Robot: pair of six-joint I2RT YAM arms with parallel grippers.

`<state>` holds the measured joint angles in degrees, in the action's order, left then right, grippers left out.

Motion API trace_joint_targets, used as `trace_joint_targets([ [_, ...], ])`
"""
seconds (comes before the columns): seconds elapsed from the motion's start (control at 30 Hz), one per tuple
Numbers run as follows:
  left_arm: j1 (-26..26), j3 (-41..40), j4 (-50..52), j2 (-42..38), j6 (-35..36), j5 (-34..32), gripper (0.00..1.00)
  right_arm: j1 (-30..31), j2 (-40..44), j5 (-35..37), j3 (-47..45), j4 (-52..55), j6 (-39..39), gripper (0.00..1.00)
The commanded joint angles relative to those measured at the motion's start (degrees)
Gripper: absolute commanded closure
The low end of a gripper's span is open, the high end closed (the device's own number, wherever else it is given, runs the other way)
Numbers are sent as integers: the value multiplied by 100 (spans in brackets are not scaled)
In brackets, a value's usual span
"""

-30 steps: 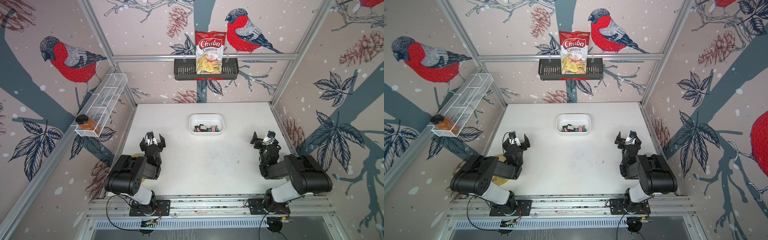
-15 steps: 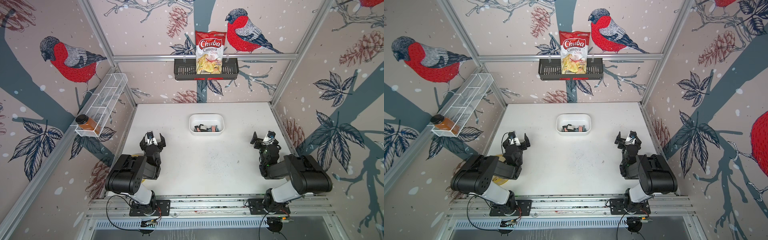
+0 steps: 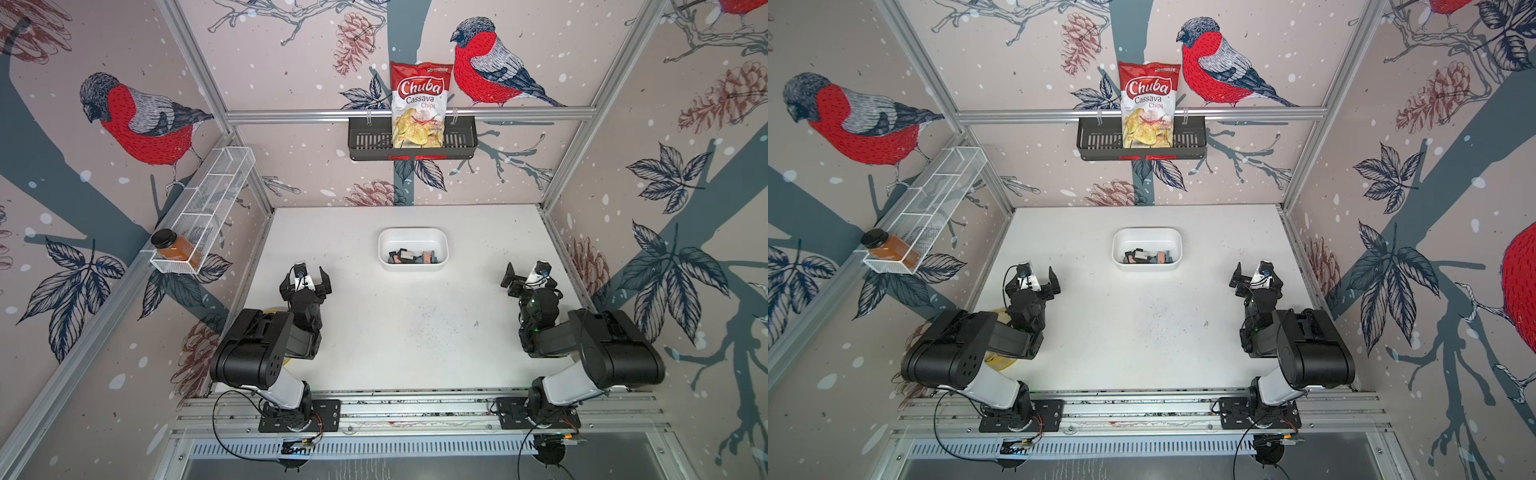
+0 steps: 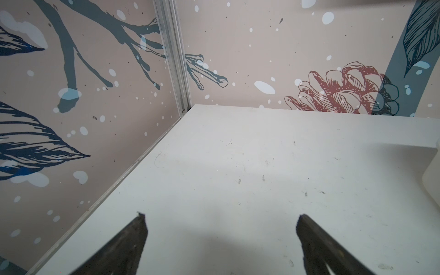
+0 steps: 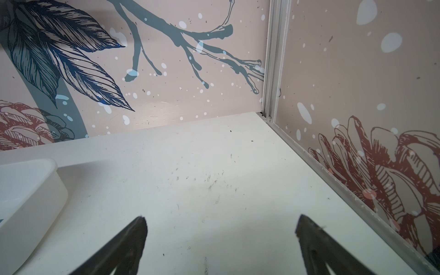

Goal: Put the eraser in the storage box
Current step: Reset both arms

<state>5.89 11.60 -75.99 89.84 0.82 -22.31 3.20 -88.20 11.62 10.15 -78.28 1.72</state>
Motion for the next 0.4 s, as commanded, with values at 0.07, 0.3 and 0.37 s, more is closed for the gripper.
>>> trace_joint_targets([
  [0.07, -9, -10, -398, 7, -29, 42, 2, -21, 5, -90, 31, 13, 74, 0],
  [0.3, -9, -11, -395, 7, -29, 42, 2, -126, 5, -305, 110, 172, 143, 0],
  [0.37, -9, -10, -400, 7, -29, 35, 2, -133, 21, -313, 92, 148, 144, 0],
])
